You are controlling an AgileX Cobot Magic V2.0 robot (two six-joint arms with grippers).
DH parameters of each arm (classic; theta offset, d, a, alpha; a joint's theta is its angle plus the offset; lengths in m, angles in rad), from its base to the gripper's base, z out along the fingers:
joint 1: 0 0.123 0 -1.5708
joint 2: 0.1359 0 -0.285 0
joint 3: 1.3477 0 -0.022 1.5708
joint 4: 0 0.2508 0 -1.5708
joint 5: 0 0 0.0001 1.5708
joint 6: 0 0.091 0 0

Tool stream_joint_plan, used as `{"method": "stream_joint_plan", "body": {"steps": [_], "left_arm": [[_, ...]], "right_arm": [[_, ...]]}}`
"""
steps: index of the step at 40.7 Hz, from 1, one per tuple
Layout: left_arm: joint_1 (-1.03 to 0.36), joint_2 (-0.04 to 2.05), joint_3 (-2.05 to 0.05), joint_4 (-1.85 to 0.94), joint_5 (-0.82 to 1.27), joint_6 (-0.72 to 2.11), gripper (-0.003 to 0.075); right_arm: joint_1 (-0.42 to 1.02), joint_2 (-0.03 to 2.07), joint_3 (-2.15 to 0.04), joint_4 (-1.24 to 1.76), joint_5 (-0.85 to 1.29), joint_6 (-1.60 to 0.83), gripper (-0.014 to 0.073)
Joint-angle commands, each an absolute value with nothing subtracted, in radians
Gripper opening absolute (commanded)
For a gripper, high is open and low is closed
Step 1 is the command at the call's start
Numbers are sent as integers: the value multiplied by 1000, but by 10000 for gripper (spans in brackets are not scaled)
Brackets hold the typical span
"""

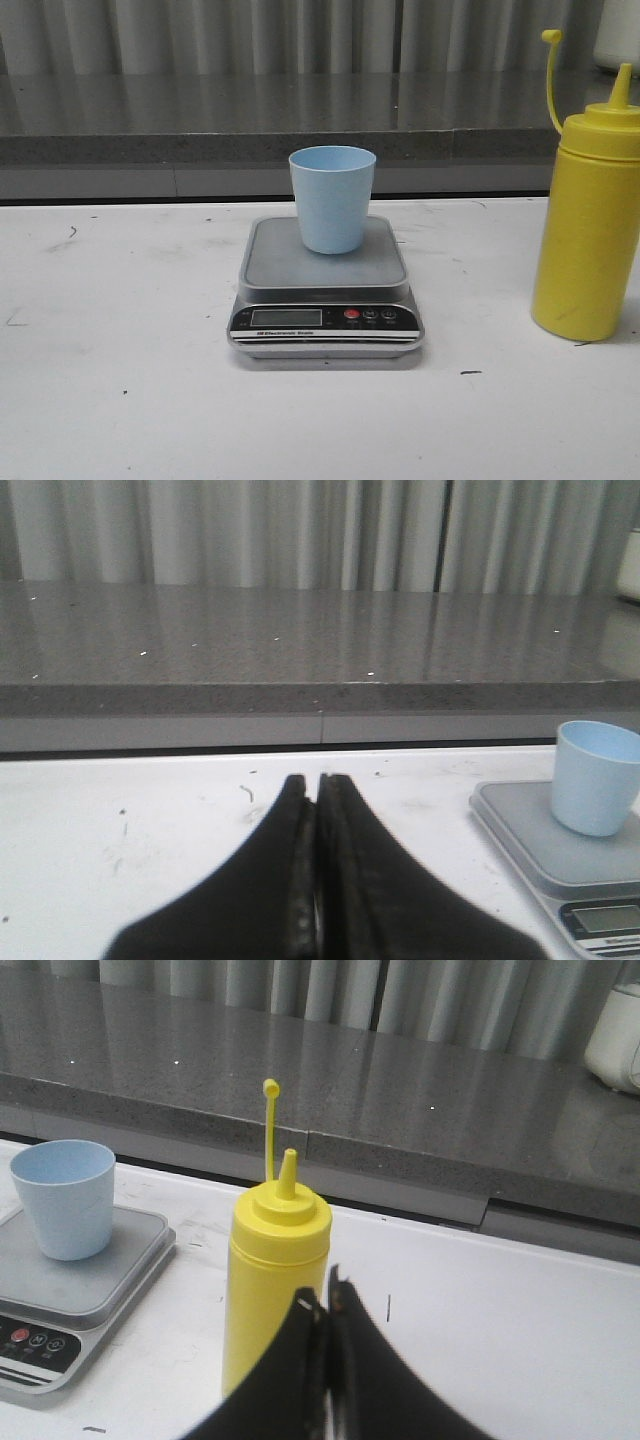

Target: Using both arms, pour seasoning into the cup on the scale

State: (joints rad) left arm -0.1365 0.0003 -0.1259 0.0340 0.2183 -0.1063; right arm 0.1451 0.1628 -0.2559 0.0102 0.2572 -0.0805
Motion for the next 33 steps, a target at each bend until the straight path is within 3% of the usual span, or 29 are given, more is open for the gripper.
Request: {"method": "stream_joint_plan", "body": {"steps": [1,10,33], "left_arm": [[-85,-23,-98,0,117,-116,-20],[11,-23,32,0,62,-116,-20],[16,-21,28,0,95,-116,-20]], "right_arm": [[140,172,-293,0,177,-90,-70],[140,172,-293,0,178,-90,-70],[140,172,-293,0,177,-90,-70]]}}
